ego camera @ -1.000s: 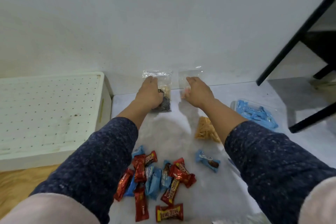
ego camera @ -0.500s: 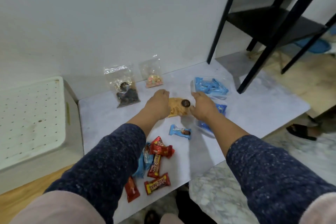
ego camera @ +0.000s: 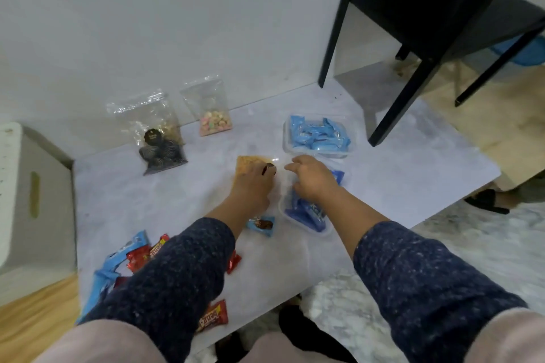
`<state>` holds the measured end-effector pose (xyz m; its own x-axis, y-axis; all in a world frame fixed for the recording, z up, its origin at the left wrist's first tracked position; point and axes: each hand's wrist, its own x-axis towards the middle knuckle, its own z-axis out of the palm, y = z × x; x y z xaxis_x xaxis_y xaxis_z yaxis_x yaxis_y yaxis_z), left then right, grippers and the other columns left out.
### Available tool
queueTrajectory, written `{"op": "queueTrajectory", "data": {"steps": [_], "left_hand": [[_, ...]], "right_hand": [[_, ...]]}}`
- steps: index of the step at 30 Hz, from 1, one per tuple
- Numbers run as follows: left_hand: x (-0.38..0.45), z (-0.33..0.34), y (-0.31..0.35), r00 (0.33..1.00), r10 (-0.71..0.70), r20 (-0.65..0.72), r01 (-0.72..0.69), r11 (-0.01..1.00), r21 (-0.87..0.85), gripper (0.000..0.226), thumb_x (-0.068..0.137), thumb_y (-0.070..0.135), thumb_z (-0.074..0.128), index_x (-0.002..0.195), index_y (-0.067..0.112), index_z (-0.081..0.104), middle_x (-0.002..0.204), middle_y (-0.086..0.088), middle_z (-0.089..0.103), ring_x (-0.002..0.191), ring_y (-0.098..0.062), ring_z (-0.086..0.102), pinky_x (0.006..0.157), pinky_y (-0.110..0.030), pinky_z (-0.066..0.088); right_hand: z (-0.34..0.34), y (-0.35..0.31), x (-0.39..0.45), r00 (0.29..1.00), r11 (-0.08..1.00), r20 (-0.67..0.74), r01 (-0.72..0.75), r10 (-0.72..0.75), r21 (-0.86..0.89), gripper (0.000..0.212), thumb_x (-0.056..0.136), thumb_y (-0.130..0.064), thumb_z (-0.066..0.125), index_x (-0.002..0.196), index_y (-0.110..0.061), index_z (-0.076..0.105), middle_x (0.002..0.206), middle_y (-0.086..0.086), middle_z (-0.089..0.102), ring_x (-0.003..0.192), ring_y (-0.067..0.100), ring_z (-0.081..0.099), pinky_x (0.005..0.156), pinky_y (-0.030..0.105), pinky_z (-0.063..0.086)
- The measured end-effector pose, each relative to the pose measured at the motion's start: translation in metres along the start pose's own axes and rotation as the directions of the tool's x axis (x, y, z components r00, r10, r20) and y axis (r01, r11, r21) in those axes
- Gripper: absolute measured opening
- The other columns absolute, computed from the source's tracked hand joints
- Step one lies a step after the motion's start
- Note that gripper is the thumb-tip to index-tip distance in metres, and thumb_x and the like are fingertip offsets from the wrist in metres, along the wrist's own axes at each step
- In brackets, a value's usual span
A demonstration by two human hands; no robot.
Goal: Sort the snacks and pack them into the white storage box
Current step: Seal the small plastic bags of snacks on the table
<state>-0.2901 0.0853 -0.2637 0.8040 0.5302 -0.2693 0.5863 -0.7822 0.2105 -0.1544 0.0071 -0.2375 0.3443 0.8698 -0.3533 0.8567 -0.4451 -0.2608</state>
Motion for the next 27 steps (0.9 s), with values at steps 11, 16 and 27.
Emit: {"op": "queueTrajectory", "data": {"steps": [11, 16, 27], "left_hand": [[0.025, -0.008, -0.019, 0.939, -0.169, -0.3, 0.076, 0.952, -0.296, 0.033, 0.082, 0.016, 0.04, 0.097, 0.002, 0.066, 0.099, -0.019, 0.066, 0.089, -0.034, 0.063, 0.076, -0.041, 0.053], [0.005, -0.052, -0.028, 0.797, -0.506, -0.33, 0.194, 0.732, -0.654, 0.016, 0.091, 0.005, 0.041, 0.085, 0.008, 0.055, 0.079, -0.009, 0.058, 0.073, -0.023, 0.052, 0.062, -0.028, 0.035], [-0.051, -0.125, -0.065, 0.571, -0.799, -0.188, 0.069, 0.275, -0.959, 0.022, 0.096, 0.019, 0.039, 0.104, 0.018, 0.059, 0.101, -0.001, 0.063, 0.093, -0.02, 0.059, 0.082, -0.027, 0.041]], "right_hand": [[-0.029, -0.003, 0.061, 0.971, 0.963, 0.043, 0.227, -0.236, 0.146, 0.035, 0.088, -0.033, 0.055, 0.121, -0.022, 0.063, 0.131, 0.003, 0.059, 0.124, 0.023, 0.051, 0.106, 0.035, 0.038], [-0.056, -0.029, 0.068, 0.977, 0.854, -0.062, 0.207, -0.202, 0.477, 0.032, 0.083, -0.047, 0.064, 0.099, -0.021, 0.073, 0.106, -0.005, 0.071, 0.104, 0.012, 0.061, 0.09, 0.026, 0.045], [-0.104, -0.129, 0.026, 0.938, 0.335, -0.286, 0.338, -0.196, 0.879, 0.003, 0.084, -0.021, 0.069, 0.087, -0.021, 0.067, 0.084, -0.004, 0.064, 0.073, 0.0, 0.061, 0.064, 0.013, 0.049]]}}
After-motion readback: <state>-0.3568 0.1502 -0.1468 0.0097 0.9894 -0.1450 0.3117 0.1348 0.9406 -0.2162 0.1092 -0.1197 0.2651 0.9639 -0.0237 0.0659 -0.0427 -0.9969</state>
